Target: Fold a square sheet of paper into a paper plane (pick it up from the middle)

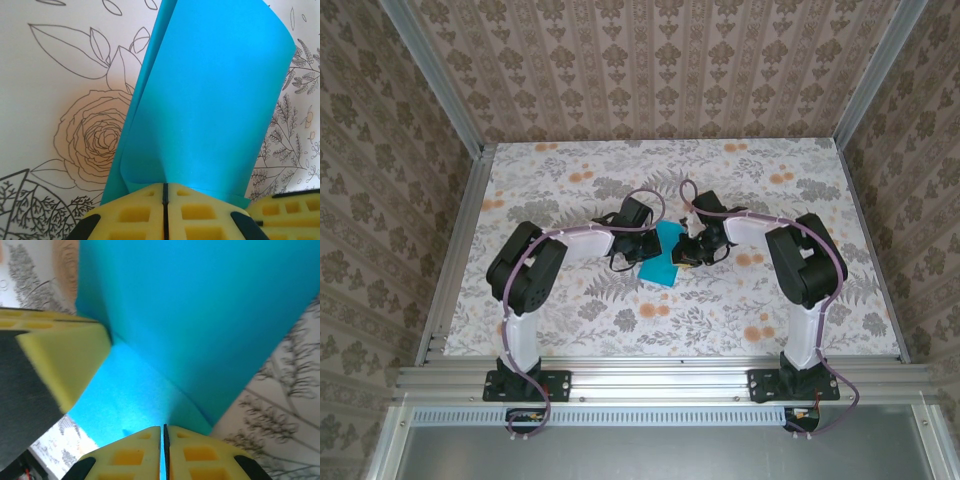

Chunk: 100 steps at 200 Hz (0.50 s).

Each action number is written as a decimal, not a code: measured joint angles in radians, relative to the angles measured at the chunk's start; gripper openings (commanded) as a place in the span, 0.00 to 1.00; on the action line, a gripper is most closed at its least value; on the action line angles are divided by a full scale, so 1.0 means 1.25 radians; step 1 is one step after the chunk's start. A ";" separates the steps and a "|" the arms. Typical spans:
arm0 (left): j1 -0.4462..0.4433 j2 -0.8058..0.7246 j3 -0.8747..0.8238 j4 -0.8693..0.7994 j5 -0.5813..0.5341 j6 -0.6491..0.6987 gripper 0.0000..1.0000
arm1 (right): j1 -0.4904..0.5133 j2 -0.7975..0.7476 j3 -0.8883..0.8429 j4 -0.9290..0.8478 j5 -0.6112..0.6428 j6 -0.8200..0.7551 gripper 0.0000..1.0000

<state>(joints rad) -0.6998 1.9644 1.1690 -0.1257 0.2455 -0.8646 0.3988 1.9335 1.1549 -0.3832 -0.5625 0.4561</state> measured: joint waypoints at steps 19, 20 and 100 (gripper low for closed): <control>0.000 0.000 -0.003 0.005 0.001 -0.006 0.10 | 0.017 -0.019 0.006 0.001 -0.005 0.009 0.12; 0.000 0.000 -0.003 0.005 0.001 -0.006 0.10 | 0.017 -0.019 0.006 0.001 -0.005 0.010 0.12; 0.000 0.000 -0.008 0.014 0.004 -0.026 0.09 | 0.085 -0.034 0.006 -0.010 -0.005 0.018 0.12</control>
<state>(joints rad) -0.6998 1.9644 1.1587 -0.1081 0.2501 -0.8974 0.5049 1.8915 1.1629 -0.3958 -0.5686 0.4786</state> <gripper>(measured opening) 0.096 0.122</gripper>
